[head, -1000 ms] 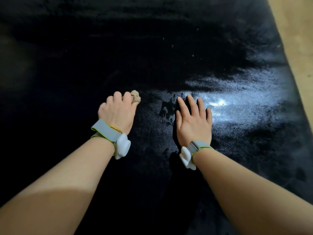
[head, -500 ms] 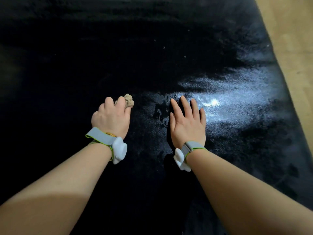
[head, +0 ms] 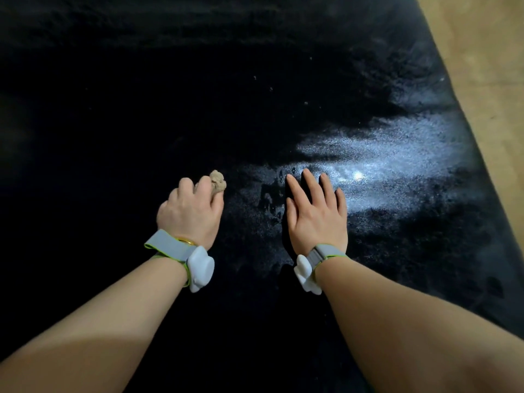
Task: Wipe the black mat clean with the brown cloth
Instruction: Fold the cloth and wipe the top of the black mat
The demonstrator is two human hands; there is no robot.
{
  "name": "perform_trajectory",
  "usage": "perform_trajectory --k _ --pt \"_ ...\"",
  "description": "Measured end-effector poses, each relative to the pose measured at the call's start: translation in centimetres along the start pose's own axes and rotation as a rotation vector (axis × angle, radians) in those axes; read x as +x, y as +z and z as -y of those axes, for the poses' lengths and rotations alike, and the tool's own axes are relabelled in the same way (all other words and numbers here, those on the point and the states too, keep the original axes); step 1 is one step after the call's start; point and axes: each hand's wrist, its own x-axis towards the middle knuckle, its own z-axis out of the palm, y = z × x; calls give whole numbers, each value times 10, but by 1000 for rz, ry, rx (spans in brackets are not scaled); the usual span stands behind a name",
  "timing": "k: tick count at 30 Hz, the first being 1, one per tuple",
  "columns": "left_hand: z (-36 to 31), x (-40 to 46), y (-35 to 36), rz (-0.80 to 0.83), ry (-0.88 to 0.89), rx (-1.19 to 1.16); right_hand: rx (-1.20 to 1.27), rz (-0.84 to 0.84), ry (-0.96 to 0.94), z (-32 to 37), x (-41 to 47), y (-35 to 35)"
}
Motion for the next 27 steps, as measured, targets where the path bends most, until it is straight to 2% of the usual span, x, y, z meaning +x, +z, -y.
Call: perform_trajectory --k 5,10,15,17,20,22,27 --pt "3 4 -5 -4 -8 -105 -1 -20 10 0 2 0" --pt "8 8 -8 -4 21 -9 -5 -37 19 -2 2 2" --pt "-10 -8 -8 15 -19 -71 -18 -48 17 -1 1 3" --pt "-27 -18 -7 -3 72 -71 -14 -52 14 -2 1 3" --pt "-56 -39 -1 10 312 -147 -20 -58 19 -3 2 2" --pt "-59 -39 0 -38 370 -142 -21 -57 22 -3 2 2" --pt "-40 -14 -1 -139 251 13 -17 -61 7 -2 3 2"
